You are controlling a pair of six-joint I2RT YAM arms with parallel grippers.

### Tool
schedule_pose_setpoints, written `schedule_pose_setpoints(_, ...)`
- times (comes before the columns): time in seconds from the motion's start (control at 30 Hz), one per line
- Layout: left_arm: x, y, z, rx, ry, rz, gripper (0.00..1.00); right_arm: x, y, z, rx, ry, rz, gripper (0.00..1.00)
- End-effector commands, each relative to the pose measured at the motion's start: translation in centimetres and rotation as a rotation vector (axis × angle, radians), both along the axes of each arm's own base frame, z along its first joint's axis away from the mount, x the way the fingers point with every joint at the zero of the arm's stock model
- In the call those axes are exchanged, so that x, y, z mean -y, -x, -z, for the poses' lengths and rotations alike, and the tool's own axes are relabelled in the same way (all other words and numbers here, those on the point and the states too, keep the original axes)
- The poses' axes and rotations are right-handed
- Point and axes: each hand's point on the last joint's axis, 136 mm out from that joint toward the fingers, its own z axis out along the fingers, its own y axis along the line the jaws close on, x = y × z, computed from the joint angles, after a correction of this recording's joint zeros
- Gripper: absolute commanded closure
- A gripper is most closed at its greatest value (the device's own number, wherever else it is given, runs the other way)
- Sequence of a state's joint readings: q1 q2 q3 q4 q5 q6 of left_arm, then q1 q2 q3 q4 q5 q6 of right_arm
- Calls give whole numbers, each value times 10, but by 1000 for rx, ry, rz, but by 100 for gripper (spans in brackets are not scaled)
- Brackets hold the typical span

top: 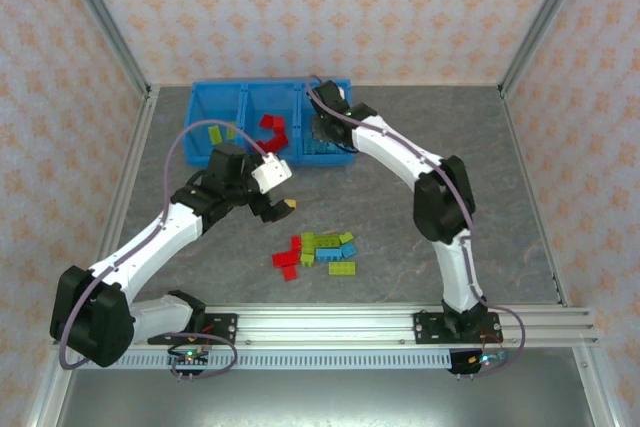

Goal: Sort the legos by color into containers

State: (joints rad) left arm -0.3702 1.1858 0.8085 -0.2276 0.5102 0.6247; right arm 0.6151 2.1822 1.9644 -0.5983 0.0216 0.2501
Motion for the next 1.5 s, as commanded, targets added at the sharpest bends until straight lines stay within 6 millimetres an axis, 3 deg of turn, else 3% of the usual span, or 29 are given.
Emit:
schedule_pose_setpoints(0.0, -7, -6, -8, 42, 11, -44, 0, -2, -24, -15, 35, -5, -12, 53)
schedule_pose_setpoints(0.17, -7, -6, -6, 37, 6, -44, 0, -5, -31, -30, 50, -4, -38, 47)
schedule_pose_setpoints(0.27, -8, -6, -6, 39, 6, -46, 0, 0, -23, -42, 56, -7, -44, 49)
schedule_pose_setpoints(0.37, -7, -7, -5, 32, 11, -47, 0, 9, -9, -68, 81, -19, -45, 49)
schedule_pose_setpoints(0.5, -8, -18, -10, -9, 67, -134, 0, 33, 24, -110, 102, -30, -36, 47)
schedule_pose_setpoints(0.6, -15, -34, -23, -130, 187, -372, 0, 53, 60, -134, 99, -54, -37, 42)
schedule_pose_setpoints(0.7, -19, -30, -22, -276, 235, -595, 0, 71, 99, -149, 87, -93, -47, 33)
schedule_pose_setpoints(0.87, -5, 7, 4, -495, 228, -802, 3, 98, 152, -144, 24, -130, -37, 22)
schedule_pose_setpoints(1.0, 2, 44, 40, -721, 125, -882, 13, 99, 179, -134, -81, -147, -74, 18)
schedule_pose_setpoints(1.17, 15, 75, 76, -886, 35, -898, 24, 99, 184, -121, -143, -120, -86, 16)
schedule_pose_setpoints(1.37, 31, 80, 107, -986, -3, -876, 32, 97, 183, -109, -179, -110, -81, 15)
schedule_pose_setpoints(1.47, 27, 85, 121, -1003, -77, -893, 38, 98, 184, -108, -183, -108, -79, 14)
